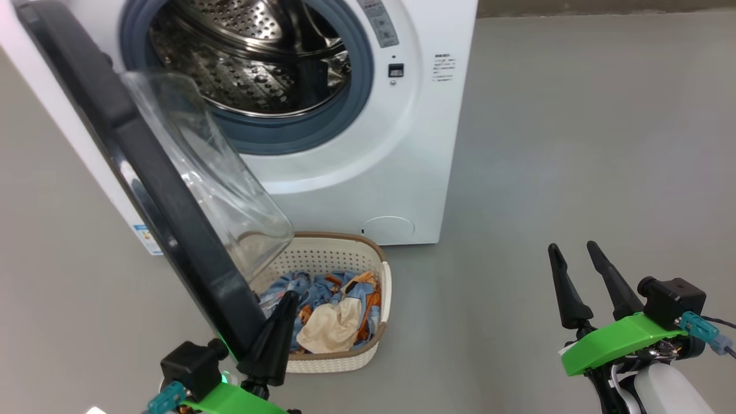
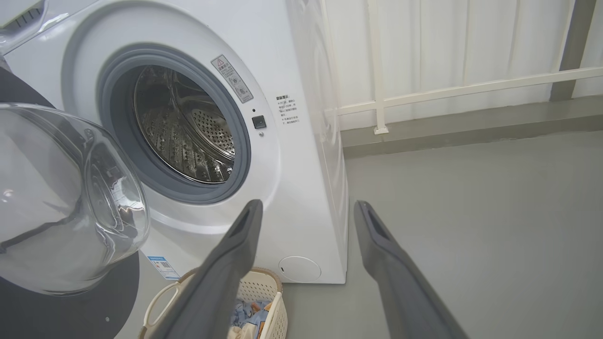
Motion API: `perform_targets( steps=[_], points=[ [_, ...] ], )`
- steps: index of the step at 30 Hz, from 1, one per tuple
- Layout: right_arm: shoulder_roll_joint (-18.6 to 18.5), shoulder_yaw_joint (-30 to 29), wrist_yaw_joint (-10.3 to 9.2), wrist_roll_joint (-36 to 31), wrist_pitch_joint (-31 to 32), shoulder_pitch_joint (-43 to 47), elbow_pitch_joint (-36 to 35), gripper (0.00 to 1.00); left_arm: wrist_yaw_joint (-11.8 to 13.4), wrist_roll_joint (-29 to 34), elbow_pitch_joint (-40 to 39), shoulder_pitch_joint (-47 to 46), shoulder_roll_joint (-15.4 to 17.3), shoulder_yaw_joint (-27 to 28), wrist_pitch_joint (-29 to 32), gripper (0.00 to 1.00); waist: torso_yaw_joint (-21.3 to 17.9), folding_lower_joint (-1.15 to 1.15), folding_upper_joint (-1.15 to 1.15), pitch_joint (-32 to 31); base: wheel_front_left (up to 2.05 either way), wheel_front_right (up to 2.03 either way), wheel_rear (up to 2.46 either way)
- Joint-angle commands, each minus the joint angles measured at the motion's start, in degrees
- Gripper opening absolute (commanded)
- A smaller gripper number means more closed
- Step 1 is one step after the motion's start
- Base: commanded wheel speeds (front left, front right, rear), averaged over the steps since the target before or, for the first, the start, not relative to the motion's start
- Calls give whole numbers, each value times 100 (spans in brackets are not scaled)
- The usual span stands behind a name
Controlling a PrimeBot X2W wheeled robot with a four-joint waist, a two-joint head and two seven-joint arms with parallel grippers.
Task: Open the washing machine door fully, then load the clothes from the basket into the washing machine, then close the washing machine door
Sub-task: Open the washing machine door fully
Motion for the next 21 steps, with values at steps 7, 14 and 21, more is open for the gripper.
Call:
perform_targets(
  steps=[7, 14, 21],
  points=[
    [-83, 71, 33, 52, -71, -50, -102, 100, 156, -78, -108, -111, 240, 371, -67, 0, 433, 0, 0, -49, 0, 0, 0],
    [-44, 63, 33, 67, -71, -26, -107, 100, 204, -91, -198, -52, 321, 374, -5, 0, 740, 0, 0, -58, 0, 0, 0],
    [-15, 30, 33, 65, -71, 2, -119, 100, 248, -105, -260, -43, 403, 402, 47, 0, 1003, 0, 0, -67, 0, 0, 0]
  ],
)
